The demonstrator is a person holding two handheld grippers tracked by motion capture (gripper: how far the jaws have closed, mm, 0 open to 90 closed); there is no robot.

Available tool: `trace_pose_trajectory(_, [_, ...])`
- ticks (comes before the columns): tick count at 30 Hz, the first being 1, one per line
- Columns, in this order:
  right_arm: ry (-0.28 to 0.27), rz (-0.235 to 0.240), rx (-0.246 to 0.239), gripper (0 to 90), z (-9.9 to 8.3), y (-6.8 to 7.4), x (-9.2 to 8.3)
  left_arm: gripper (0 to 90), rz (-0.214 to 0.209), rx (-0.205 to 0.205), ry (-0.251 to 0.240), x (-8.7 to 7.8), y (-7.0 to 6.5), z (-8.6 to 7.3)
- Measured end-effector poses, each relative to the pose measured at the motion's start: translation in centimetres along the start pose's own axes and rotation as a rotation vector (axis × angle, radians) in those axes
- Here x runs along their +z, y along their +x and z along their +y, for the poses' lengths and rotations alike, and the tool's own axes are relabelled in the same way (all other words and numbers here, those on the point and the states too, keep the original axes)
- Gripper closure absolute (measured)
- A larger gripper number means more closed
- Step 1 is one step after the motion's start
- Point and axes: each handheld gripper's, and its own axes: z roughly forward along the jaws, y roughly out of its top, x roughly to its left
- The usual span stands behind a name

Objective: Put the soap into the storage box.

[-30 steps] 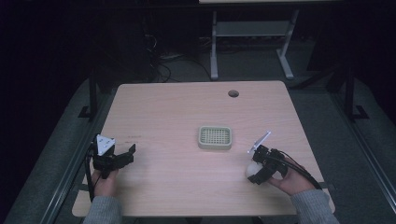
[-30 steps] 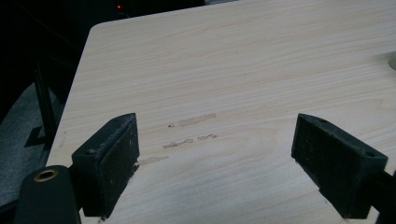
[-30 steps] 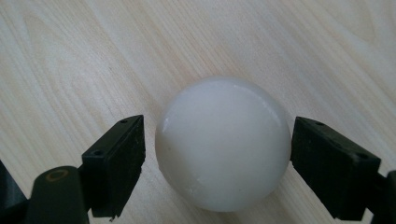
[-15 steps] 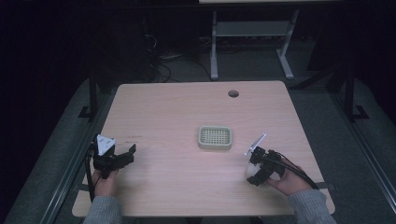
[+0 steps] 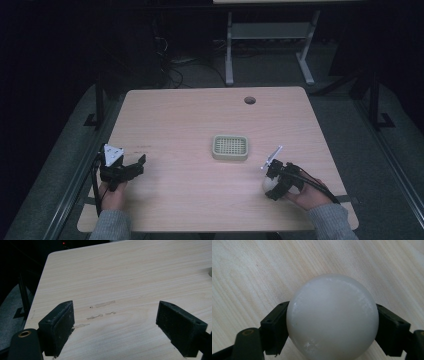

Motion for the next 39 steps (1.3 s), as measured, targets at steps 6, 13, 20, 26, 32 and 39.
trace_pose_trajectory(6, [0.003,0.000,-0.004,23.0,0.0,0.0,0.0,14.9,-0.001,0.000,-0.001,0.0,0.0,0.0])
trace_pose_trajectory(13, [0.006,0.004,-0.005,23.3,0.0,-0.1,-0.1,14.8,0.001,0.003,0.003,0.0,0.1,0.0])
trace_pose_trajectory(20, [-0.003,0.019,0.003,23.4,-0.1,-0.3,-0.4,14.8,-0.001,0.002,0.000,0.0,0.1,0.0])
trace_pose_trajectory(26, [-0.016,0.024,0.003,23.4,0.3,-0.5,-1.1,14.8,-0.001,0.003,0.001,0.0,0.1,0.0])
trace_pose_trajectory(32, [-0.027,0.035,0.009,23.4,0.6,-0.7,-1.4,14.8,-0.001,0.000,0.002,0.0,0.1,-0.1])
trace_pose_trajectory(39, [-0.035,0.041,0.006,23.4,1.1,-0.9,-1.9,14.8,-0.002,0.000,0.004,0.0,0.0,-0.1])
